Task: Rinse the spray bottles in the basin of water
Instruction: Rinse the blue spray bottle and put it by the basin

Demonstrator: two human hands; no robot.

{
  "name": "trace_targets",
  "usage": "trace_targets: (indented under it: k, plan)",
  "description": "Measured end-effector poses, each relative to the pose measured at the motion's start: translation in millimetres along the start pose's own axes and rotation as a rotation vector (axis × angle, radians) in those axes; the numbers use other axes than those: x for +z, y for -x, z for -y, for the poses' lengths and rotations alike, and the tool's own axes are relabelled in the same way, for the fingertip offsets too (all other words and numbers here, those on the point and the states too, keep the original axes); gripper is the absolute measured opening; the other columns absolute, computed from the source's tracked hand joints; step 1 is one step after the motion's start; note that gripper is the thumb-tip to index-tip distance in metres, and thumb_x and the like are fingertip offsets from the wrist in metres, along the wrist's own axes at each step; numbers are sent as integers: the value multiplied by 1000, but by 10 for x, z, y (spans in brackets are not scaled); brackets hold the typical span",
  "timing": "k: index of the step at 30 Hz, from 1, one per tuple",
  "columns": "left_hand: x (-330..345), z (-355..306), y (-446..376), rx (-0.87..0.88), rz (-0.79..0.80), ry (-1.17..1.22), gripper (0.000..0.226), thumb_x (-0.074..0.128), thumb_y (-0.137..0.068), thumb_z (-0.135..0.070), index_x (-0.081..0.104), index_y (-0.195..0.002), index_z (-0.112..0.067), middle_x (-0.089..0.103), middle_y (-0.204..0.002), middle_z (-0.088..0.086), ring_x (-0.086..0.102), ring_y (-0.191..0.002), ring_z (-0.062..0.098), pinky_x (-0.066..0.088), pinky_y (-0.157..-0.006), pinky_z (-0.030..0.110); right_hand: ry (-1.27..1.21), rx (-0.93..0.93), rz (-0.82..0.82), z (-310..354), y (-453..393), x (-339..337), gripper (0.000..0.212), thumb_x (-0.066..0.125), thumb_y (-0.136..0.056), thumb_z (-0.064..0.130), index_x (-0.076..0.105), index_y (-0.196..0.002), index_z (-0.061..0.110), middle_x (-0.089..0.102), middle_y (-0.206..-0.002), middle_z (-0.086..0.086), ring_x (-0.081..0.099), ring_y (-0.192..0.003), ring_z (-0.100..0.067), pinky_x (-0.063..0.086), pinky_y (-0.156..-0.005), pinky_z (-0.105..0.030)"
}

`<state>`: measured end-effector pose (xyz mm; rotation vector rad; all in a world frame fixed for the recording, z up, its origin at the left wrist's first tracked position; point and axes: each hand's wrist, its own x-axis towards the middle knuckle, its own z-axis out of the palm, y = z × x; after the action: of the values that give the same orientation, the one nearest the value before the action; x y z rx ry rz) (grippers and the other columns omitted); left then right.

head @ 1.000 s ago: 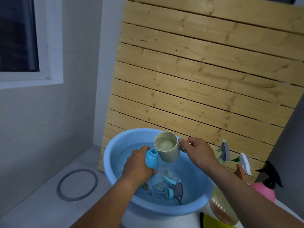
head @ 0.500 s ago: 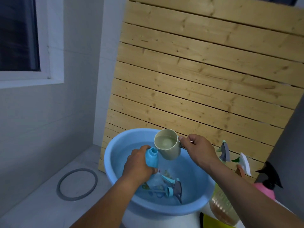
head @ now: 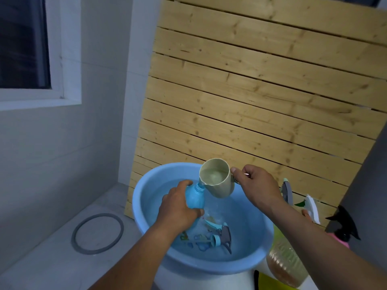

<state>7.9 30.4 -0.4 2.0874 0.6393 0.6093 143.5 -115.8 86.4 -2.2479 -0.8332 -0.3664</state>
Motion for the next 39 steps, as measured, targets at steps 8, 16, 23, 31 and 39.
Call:
trace_targets:
  k: [8, 16, 23, 31, 39]
  plan:
    - [4, -20, 3, -30, -40, 67, 73, 82, -69, -37, 41, -129, -37, 53, -120, -5, 50, -113, 23, 48, -93, 41, 15, 22, -15, 72, -38, -76, 49, 55, -91, 51, 43, -57, 19, 47, -50, 3, 43, -53, -17, 32, -53, -30]
    - [-12, -37, 40, -1, -21, 105, 72, 85, -65, -34, 45, -124, -38, 55, -118, -5, 54, -108, 23, 51, -92, 45, 63, 3, -14, 99, -19, -98, 48, 54, -92, 51, 46, -58, 19, 45, -48, 5, 42, -51, -16, 29, -50, -28]
    - [-27, -45, 59, 2, -29, 116, 71, 87, -62, -34, 48, -122, -37, 56, -113, -6, 58, -101, 20, 53, -87, 43, 75, 7, -15, 96, 7, -60, 48, 54, -92, 52, 48, -59, 18, 48, -50, 5, 44, -52, -15, 30, -50, -28]
    - [-16, -56, 34, -47, -77, 179, 65, 87, -61, -35, 47, -112, -40, 54, -105, -10, 58, -94, 17, 53, -83, 38, -212, 248, 85, -11, -39, 78, 52, 56, -93, 46, 35, -54, 20, 29, -44, 9, 29, -51, -17, 25, -57, -33]
    - [-68, -52, 1, -77, -222, 212, 66, 85, -61, -33, 47, -114, -39, 55, -112, -3, 58, -99, 21, 52, -84, 38, 207, 129, 87, -19, -78, 389, 42, 51, -93, 50, 50, -69, 15, 58, -68, -1, 54, -71, -28, 29, -55, -32]
